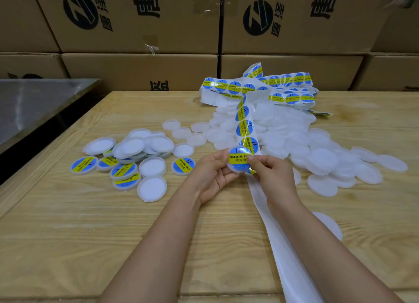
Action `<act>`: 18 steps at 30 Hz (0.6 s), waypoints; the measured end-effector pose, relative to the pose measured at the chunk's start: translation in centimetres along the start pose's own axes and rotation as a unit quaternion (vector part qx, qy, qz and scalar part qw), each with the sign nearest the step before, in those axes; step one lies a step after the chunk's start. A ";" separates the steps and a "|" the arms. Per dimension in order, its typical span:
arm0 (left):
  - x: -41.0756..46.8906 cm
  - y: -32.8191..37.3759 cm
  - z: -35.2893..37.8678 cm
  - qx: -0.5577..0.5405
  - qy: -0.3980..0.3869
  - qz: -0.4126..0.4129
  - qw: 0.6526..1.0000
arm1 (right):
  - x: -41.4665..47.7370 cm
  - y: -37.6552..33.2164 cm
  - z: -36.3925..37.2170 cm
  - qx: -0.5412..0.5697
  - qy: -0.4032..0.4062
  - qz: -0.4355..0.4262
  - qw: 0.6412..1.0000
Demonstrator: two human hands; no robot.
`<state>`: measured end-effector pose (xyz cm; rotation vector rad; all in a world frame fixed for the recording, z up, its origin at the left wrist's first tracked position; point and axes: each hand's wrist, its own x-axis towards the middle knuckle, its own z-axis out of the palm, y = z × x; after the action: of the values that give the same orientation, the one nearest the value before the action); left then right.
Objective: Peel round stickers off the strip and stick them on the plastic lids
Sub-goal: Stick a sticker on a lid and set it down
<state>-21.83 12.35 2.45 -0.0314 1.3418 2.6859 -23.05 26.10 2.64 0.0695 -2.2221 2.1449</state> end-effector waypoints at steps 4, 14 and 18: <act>0.0 -0.1 0.0 0.006 -0.003 0.003 1.000 | 0.0 0.1 0.0 -0.007 0.005 0.001 1.000; 0.0 -0.2 -0.1 0.033 0.001 0.014 0.999 | -0.1 0.0 0.2 -0.044 0.015 -0.016 0.999; 0.0 -0.3 0.0 0.050 0.007 0.027 0.998 | -0.1 0.1 0.2 -0.073 0.022 -0.027 0.997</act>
<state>-21.79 12.56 2.23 -0.0040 1.4991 2.6632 -22.97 25.88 2.56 0.0740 -2.3165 1.9324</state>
